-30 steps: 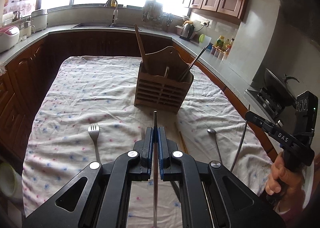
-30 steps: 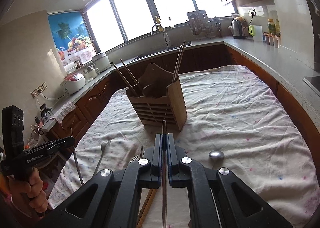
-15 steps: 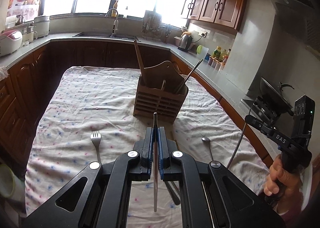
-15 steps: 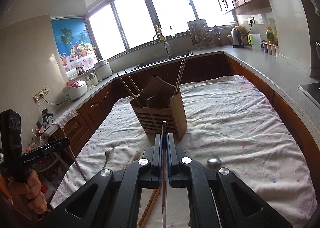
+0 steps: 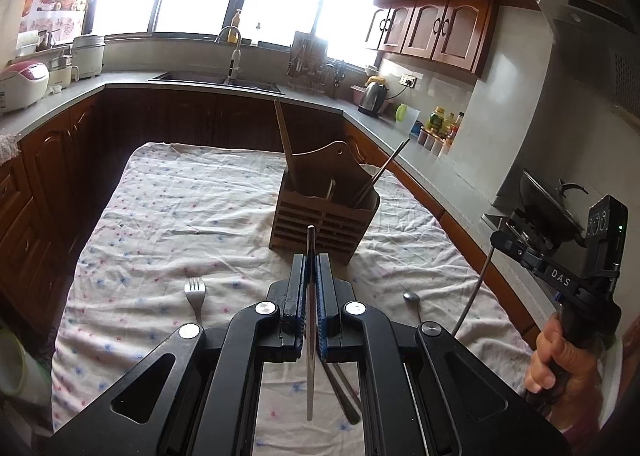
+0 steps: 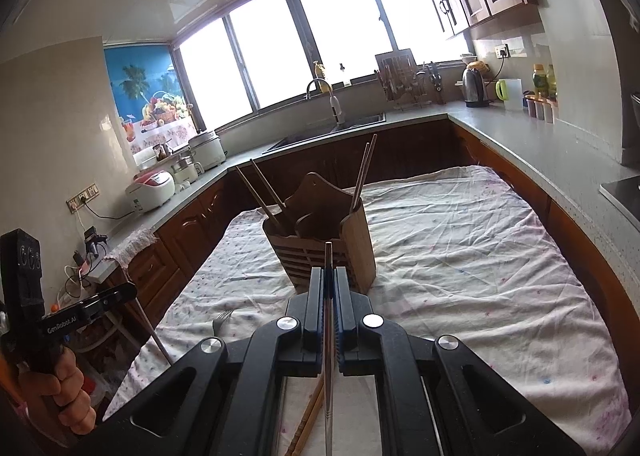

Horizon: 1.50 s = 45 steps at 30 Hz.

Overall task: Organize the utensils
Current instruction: 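Lift both held metal chopsticks upright and lower them into the wooden holder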

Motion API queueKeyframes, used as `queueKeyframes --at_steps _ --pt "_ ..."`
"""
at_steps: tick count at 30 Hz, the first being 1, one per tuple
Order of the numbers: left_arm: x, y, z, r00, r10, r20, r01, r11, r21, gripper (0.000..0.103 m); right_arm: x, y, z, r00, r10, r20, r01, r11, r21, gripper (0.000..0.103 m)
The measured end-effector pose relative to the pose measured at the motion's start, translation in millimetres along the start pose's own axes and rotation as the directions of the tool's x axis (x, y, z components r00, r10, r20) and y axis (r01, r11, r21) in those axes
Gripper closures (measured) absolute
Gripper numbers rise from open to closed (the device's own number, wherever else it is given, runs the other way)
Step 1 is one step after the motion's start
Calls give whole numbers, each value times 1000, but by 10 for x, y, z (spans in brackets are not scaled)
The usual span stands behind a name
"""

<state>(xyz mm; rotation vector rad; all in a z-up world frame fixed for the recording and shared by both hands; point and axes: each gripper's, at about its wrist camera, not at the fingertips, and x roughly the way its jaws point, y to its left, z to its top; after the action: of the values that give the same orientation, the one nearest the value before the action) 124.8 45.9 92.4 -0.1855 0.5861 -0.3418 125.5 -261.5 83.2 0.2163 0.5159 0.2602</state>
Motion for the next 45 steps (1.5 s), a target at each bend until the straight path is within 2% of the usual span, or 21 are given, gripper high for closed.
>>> queueKeyframes --at_steps 19,34,45 --pt "122 57 438 997 -2 73 4 1000 -19 99 206 27 372 997 13 70 -13 1000 6 99" --pt "328 108 1109 983 4 182 -4 1000 -5 99 460 1 972 982 14 186 -20 999 29 99" --pt "658 94 1581 967 31 254 -32 999 1 99 668 -81 1306 963 5 268 -18 999 48 99"
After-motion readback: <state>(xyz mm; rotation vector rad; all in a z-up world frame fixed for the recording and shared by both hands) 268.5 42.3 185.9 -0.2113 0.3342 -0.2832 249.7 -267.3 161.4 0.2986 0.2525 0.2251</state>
